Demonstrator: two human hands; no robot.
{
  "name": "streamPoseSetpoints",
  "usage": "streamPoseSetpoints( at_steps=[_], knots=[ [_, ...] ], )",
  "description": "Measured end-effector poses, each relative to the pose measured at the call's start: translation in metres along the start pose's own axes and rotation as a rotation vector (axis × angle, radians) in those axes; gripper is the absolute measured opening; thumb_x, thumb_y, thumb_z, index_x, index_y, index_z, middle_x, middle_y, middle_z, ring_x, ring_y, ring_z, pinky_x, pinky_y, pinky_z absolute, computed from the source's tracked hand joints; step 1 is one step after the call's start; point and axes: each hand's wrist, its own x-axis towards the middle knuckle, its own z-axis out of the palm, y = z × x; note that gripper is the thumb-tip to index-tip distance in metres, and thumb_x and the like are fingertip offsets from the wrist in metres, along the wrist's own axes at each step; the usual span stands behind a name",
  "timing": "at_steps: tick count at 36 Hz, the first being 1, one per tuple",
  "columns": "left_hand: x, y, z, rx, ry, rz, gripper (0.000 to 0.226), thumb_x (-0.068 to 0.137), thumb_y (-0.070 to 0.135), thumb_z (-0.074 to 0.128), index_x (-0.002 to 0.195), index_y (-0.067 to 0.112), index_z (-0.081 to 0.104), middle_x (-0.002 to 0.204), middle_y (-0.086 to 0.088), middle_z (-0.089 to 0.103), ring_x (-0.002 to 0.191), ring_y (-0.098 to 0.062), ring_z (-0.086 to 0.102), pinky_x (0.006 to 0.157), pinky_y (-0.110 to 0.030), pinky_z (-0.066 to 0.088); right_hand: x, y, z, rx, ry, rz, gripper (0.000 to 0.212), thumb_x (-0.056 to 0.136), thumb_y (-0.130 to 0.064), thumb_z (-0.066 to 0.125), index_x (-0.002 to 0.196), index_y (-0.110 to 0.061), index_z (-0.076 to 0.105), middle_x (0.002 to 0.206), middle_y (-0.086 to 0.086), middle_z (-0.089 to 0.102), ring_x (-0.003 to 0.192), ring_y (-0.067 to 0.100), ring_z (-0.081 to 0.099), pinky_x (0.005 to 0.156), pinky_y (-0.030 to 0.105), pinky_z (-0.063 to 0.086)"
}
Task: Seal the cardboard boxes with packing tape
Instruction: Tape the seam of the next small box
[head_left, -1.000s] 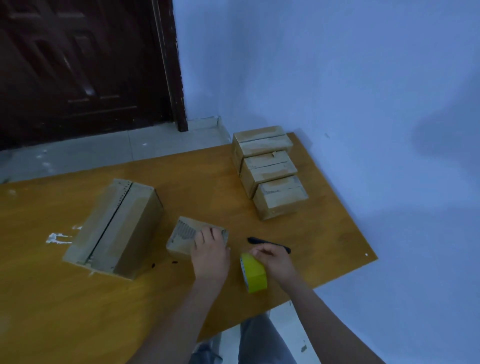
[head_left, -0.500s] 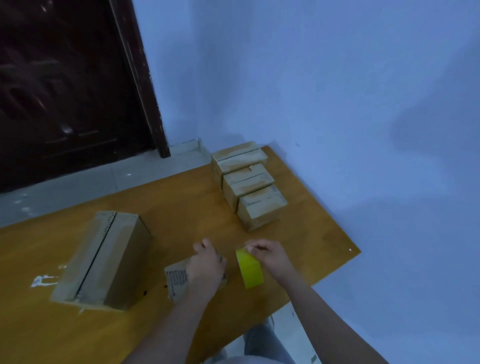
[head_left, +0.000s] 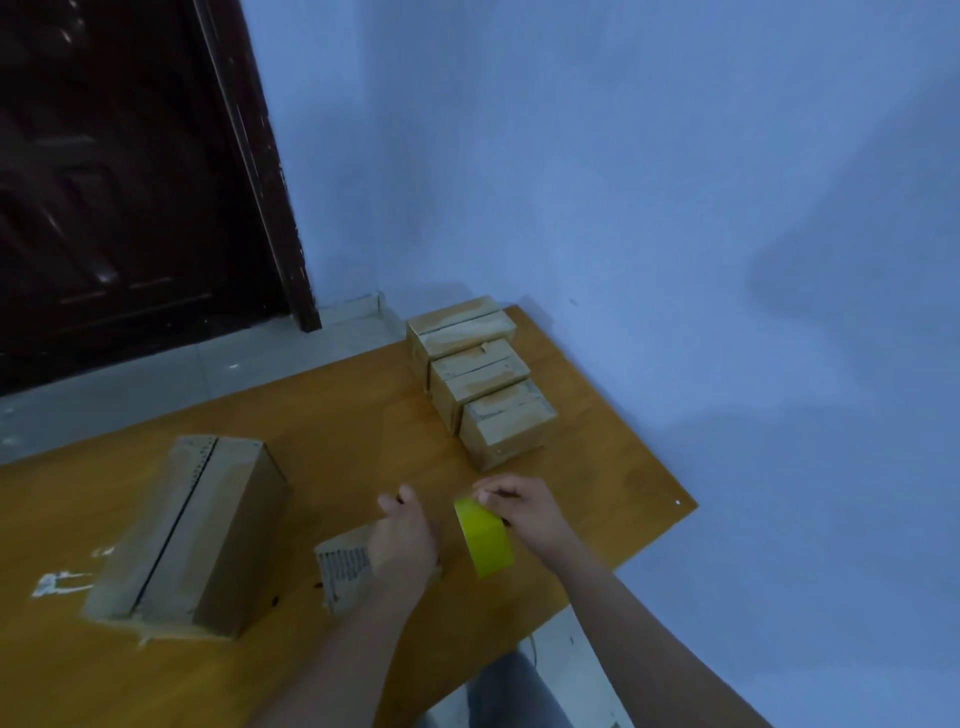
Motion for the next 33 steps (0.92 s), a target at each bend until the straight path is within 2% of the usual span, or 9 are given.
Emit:
streamPoseSetpoints(
  at_steps=[6,9,12,17,19,24,26,30,33],
  knots=[
    [-0.003,-0.015,-0.021,-0.368,0.118,0.064,0.040,0.099,0.043,0.035,0.112,0.006,0.040,0.098,-0.013,0.061,0.086,-0.031,0.062,0.062,-0.035,0.046,0.000,-0.013,-0.001,-0.007,-0.074,-0.015,0.010,0.089,-0.012,0.062,0.091,-0.010,0.072,0.104,0.001,0.069,0.097,0.014,0.064,0.087,0.031,0.049],
    [-0.015,-0.015,-0.034,-0.524,0.119,0.288,0.056,0.089,0.064,0.035,0.112,0.015,0.049,0.081,0.004,0.055,0.070,-0.014,0.055,0.052,-0.028,0.037,0.002,-0.017,-0.001,-0.054,-0.110,-0.042,0.010,0.089,-0.013,0.062,0.088,-0.008,0.071,0.097,0.007,0.070,0.087,0.015,0.063,0.079,0.030,0.049],
    [-0.023,-0.005,-0.044,-0.575,0.064,0.469,0.071,0.069,0.084,0.038,0.098,0.022,0.057,0.087,0.011,0.051,0.077,-0.001,0.049,0.059,-0.022,0.035,0.005,-0.024,-0.001,-0.085,-0.109,-0.063,0.014,0.089,-0.015,0.063,0.092,-0.005,0.072,0.096,0.009,0.071,0.091,0.019,0.065,0.084,0.038,0.051],
    [-0.021,-0.004,-0.048,-0.598,0.178,0.514,0.032,0.089,0.038,0.062,0.065,0.026,0.044,0.068,0.008,0.044,0.061,-0.005,0.041,0.052,-0.023,0.025,0.004,-0.034,-0.002,-0.115,-0.079,-0.083,0.015,0.088,-0.018,0.062,0.090,-0.007,0.073,0.092,0.008,0.071,0.085,0.020,0.064,0.078,0.040,0.050],
    [-0.022,-0.004,-0.053,-0.535,0.226,0.499,0.039,0.091,0.031,0.061,0.060,0.030,0.037,0.062,0.008,0.043,0.056,-0.006,0.039,0.048,-0.022,0.021,0.002,-0.037,0.000,-0.124,-0.070,-0.104,0.018,0.090,-0.018,0.060,0.095,-0.006,0.073,0.091,0.010,0.070,0.082,0.016,0.061,0.075,0.034,0.047],
    [-0.023,0.000,-0.073,-0.606,0.238,0.347,0.037,0.092,0.029,0.060,0.058,0.022,0.046,0.053,0.005,0.048,0.050,-0.011,0.044,0.047,-0.028,0.030,-0.010,-0.053,0.003,-0.013,-0.040,-0.047,0.044,0.096,-0.030,0.052,0.136,-0.014,0.048,0.126,0.002,0.059,0.113,0.011,0.054,0.094,0.021,0.043],
    [-0.018,-0.002,-0.078,-0.746,0.185,0.242,0.037,0.091,0.028,0.061,0.059,0.015,0.050,0.057,-0.003,0.055,0.057,-0.018,0.052,0.055,-0.037,0.042,-0.017,-0.061,-0.001,0.100,-0.037,0.002,0.031,0.097,-0.034,0.049,0.123,-0.020,0.057,0.119,0.000,0.061,0.108,0.013,0.057,0.094,0.028,0.046],
    [-0.002,-0.008,-0.084,-1.043,-0.011,0.028,0.034,0.095,0.013,0.055,0.062,0.006,0.051,0.065,-0.016,0.058,0.062,-0.030,0.059,0.071,-0.051,0.054,-0.030,-0.068,-0.009,0.222,-0.115,0.007,0.018,0.099,-0.035,0.044,0.099,-0.029,0.061,0.095,-0.017,0.063,0.088,-0.005,0.060,0.074,0.011,0.046],
    [0.004,-0.004,-0.092,-1.120,-0.120,-0.001,0.022,0.095,0.001,0.046,0.075,-0.004,0.055,0.070,-0.019,0.058,0.059,-0.030,0.056,0.047,-0.030,0.051,-0.033,-0.072,-0.009,0.208,-0.125,-0.057,0.026,0.097,-0.030,0.049,0.101,-0.009,0.066,0.090,-0.007,0.067,0.085,0.004,0.064,0.078,0.017,0.047]
  ],
)
